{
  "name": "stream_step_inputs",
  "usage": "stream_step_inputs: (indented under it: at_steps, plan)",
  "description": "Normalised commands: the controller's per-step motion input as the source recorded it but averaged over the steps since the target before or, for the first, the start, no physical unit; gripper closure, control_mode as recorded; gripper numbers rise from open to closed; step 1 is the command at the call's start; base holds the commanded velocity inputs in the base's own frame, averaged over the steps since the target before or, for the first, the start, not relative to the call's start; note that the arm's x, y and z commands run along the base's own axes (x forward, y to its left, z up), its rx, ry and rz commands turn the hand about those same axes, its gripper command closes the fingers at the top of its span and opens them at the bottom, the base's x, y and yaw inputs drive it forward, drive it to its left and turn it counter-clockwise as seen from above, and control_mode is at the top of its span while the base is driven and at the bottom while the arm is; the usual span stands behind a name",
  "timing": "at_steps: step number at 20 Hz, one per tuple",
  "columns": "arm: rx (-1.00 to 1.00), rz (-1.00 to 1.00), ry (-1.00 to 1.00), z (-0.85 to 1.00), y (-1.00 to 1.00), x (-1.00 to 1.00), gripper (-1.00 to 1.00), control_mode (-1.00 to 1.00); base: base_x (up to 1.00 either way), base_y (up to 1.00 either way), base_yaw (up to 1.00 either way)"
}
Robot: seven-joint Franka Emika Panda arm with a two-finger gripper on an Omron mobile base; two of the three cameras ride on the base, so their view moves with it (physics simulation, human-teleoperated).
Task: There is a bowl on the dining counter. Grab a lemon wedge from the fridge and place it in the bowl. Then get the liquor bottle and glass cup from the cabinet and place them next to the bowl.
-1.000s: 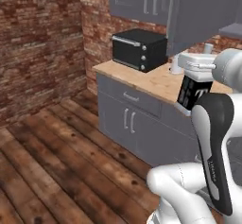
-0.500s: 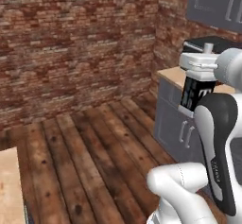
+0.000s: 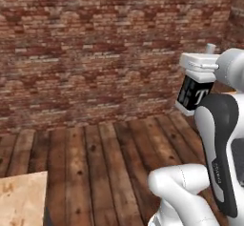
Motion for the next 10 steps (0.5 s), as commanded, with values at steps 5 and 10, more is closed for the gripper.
stream_step_inputs:
  at_steps: [5, 10]
  plan:
    - [0.0, 0.0, 0.0, 0.0, 0.0, 0.0, 1.0, 1.0, 0.91, -0.22, 0.13]
    - [0.0, 0.0, 0.0, 0.0, 0.0, 0.0, 1.0, 1.0, 0.8, -0.3, 0.42]
